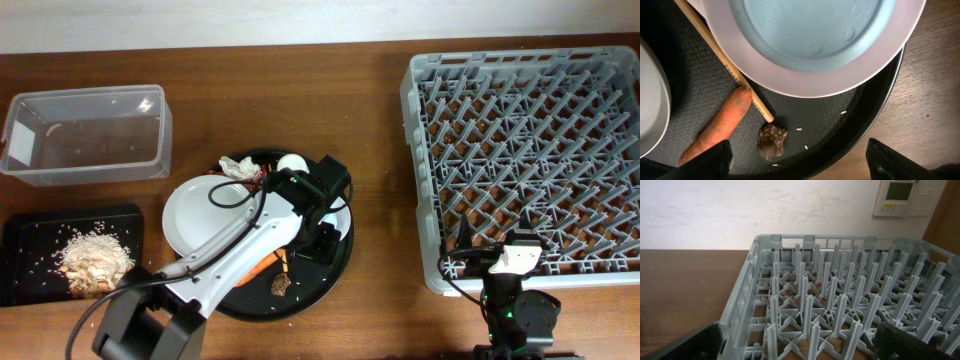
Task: Sort waste into correct bins and load items into the dishwasher rack
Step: 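Release the plate and move left gripper down to the carrot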
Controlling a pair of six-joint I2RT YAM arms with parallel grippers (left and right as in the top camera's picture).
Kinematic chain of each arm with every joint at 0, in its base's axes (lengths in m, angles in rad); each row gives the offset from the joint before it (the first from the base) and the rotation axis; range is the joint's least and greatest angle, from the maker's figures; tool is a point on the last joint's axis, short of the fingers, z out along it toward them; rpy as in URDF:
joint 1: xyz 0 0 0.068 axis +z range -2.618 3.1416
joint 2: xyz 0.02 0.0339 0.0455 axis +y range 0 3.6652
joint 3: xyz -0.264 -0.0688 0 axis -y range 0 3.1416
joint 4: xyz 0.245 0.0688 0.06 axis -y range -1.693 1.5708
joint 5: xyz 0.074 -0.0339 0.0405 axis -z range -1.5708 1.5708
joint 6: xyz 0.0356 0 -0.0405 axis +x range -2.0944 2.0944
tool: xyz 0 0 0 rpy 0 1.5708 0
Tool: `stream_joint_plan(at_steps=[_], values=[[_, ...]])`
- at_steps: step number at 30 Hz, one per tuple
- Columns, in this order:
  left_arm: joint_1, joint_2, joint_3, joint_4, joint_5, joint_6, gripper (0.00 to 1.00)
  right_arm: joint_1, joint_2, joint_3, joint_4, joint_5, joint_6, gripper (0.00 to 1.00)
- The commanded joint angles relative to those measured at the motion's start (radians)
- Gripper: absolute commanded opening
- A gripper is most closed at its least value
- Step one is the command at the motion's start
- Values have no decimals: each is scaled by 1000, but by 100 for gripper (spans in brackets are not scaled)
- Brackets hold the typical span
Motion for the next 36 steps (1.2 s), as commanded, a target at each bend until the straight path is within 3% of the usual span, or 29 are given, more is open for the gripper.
stream_joint_plan(at_steps=[1,20,23,32,33,36], values=[[-6,-19,-31,2,0,5,85,-1,-6,-7,-3,2,-3,99],[-6,-18,-80,35,34,-10,85,-1,-6,-7,-4,2,-3,99],[-4,-18,-128,31,-48,-68,87,-1,-6,-7,-4,2,-3,99],[213,-18,-134,-29,-99,-77,87,-1,-6,-7,-3,2,-3,99],[229,-18,-138,-29,-95,-77,81,-1,-6,-7,-3,2,-3,99],[215,-18,-175,-25,-83,-77,81,-1,-6,-7,-3,2,-3,99]])
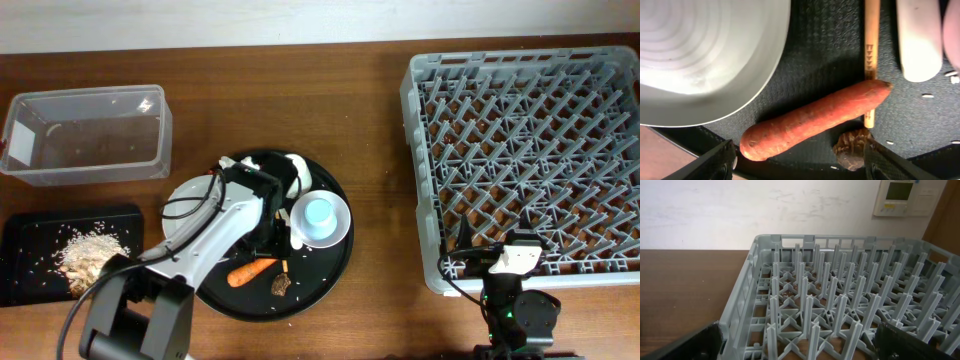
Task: Sort waste into correct bins and load items into the dishwasher rack
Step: 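Release the plate and move left gripper down to the carrot, then grasp the carrot with left gripper and drop it on black tray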
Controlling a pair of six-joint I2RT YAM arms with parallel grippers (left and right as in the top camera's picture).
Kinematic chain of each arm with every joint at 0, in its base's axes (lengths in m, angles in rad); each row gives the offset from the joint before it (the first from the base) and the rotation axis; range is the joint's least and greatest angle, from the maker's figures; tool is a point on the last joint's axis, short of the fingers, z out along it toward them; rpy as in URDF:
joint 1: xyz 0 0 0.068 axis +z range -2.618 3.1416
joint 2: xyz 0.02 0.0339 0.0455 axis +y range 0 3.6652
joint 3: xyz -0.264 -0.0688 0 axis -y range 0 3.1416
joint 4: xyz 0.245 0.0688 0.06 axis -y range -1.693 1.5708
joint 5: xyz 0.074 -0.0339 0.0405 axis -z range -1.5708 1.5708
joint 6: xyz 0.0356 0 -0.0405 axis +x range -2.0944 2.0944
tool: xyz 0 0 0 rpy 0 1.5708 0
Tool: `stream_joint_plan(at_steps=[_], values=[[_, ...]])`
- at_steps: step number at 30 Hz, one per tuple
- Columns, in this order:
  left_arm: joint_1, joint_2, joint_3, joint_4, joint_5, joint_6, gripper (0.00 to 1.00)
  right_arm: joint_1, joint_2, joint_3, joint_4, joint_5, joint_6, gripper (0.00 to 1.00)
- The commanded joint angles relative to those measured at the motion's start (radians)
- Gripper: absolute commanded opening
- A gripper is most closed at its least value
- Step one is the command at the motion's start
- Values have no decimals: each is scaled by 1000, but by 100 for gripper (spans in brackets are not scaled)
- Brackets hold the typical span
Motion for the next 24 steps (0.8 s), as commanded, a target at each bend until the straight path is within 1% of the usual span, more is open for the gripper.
stream_joint_plan(at_steps=[1,4,8,14,16,20,21,24], values=[[-26,-18,-58,10,0,-12,81,-1,-6,-7,-3,2,-3,99],[-41,-18,-110,74,-1,-13,81,-1,-6,-7,-3,2,-3,99],[-40,-18,-117,147,-4,-9,81,-1,-6,-7,-3,2,-3,99],[-41,-17,-148,166,-5,-1,81,-1,-6,-7,-3,2,-3,99],[-41,-17,-188,208,-15,-22,81,-1,-6,-7,-3,2,-3,98],[-41,-17,-193,222,-15,-35,81,-1,-6,-7,-3,2,-3,99],[-41,-17,-193,221,-14,-35,80,-1,-6,-7,-3,2,-3,99],[-41,-17,-193,210,6,-35,69,-1,-6,-7,-3,2,-3,99]])
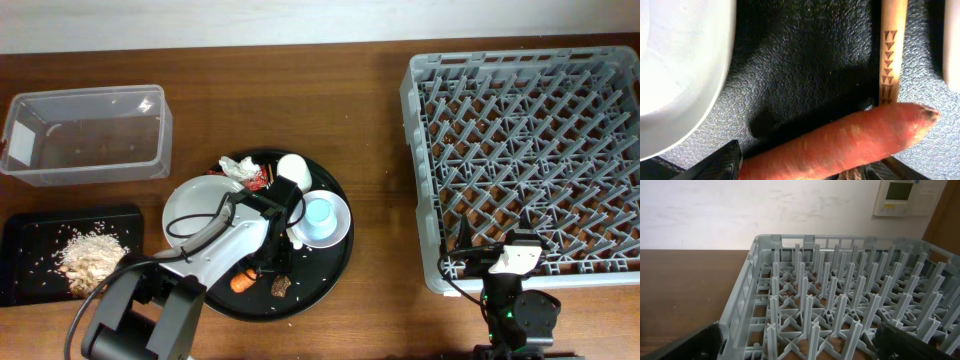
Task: Sort waste into correct bins and load items into the dishwasher rack
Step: 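Grasp the carrot with left gripper and drop it on black tray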
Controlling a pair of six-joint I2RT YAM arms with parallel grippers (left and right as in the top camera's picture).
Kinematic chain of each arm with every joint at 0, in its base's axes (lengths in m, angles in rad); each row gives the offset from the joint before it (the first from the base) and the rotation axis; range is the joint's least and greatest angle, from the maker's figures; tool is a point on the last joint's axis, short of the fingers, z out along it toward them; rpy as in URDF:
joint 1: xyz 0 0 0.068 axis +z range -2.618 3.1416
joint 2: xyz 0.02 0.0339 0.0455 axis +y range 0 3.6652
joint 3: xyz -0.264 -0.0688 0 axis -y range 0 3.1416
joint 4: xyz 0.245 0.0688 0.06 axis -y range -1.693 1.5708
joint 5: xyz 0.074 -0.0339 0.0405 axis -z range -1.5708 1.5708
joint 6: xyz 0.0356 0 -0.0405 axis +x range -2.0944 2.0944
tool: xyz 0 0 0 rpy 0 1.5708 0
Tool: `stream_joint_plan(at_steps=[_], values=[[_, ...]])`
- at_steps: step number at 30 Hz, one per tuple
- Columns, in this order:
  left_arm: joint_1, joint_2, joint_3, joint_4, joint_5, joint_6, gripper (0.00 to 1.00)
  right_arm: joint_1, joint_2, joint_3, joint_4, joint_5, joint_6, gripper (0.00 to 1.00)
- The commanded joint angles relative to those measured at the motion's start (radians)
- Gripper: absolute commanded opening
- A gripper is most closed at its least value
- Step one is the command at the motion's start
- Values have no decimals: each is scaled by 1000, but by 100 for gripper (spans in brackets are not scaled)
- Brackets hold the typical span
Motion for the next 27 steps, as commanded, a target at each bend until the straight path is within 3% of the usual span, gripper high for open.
stream_joint_plan(at_steps=[1,2,6,7,8,10,21,23,27], values=[[-1,-15,-8,-6,3,-13,59,-1,-6,-7,-3,2,-4,99],[-1,-15,-8,-6,3,-13,50,-1,-6,-7,-3,2,-4,99],[-1,-15,-6,-18,3,-13,49,-1,-6,-7,-3,2,-4,99],[-1,-16,-5,-25,3,-13,43,-1,-6,-7,-4,2,-4,99],[-1,-16,2,-33,3,-13,31,-1,-6,-7,-3,2,-4,99],[-1,-21,22,-48,6,-13,20,-1,-6,-7,-3,2,-4,99],[6,-129,157,-158,83,-13,19,-1,-6,-7,-4,2,-4,99],[50,-169,208,-179,82,-13,19,-1,-6,-7,-3,2,-4,99],[319,-233,259,-160,83,-13,20,-1,-6,-7,-3,2,-4,98]])
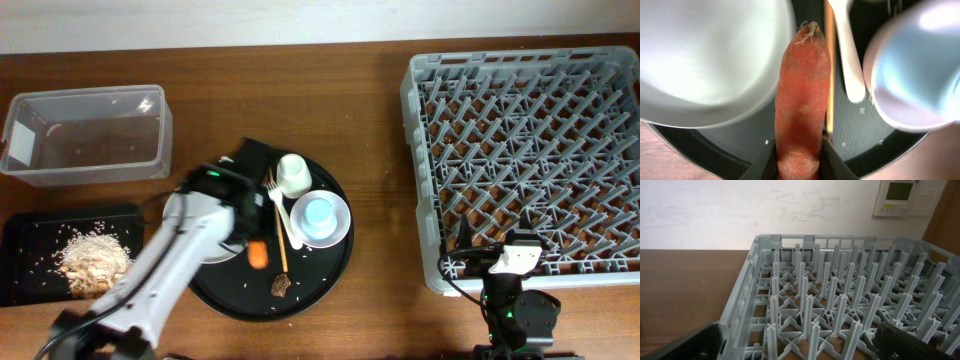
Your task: Sort waste into correct bins and load items into the dishwasher rack
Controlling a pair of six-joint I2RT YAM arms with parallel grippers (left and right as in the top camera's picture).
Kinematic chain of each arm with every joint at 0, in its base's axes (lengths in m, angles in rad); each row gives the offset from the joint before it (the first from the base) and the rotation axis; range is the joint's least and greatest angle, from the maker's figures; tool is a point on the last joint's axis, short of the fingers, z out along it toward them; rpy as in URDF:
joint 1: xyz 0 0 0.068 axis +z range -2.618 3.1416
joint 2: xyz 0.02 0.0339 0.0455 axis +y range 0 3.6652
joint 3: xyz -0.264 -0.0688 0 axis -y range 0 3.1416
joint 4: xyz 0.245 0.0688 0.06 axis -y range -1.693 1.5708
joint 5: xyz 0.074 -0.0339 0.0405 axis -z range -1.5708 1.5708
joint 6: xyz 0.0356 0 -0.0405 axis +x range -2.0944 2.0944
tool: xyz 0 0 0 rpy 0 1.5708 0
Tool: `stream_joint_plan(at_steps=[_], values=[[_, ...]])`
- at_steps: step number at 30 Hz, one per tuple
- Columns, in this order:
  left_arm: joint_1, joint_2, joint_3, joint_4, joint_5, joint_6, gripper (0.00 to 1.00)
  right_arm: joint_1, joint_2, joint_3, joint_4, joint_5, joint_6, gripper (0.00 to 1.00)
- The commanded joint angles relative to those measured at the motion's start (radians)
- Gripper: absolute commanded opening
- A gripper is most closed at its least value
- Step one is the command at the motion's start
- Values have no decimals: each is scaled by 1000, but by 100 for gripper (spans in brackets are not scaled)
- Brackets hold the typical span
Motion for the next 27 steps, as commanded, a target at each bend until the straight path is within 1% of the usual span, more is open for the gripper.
stream_joint_plan(at_steps=[1,3,5,7,12,14,17,18,21,25,26,27], values=[[232,-48,32,32,-3,-10,20,-1,-6,-7,-4,2,-3,99],[403,-48,32,68,2,-52,20,-1,-6,-7,-3,2,-3,99],[543,-48,32,116,27,-60,20,-1,-6,-7,-3,2,-3,99],[715,-48,32,171,72,-121,20,-1,-6,-7,-3,2,-3,99],[980,-17,16,199,68,-152,20,-1,-6,-7,-3,2,-3,99],[1036,15,0,202,68,-187,20,-1,-6,-7,-4,2,-3,99],[1100,93,-5,203,68,-188,22,-1,-6,-7,-4,2,-3,99],[1112,117,-5,202,68,-200,26,-1,-6,-7,-3,2,-3,99],[1139,182,-6,211,68,-221,26,-1,-6,-7,-3,2,-3,99],[1151,249,-6,241,47,-221,26,-1,-6,-7,-3,2,-3,99],[1151,259,-6,244,46,-221,33,-1,-6,-7,-3,2,-3,99],[1151,272,-6,247,50,-221,35,-1,-6,-7,-3,2,-3,99]])
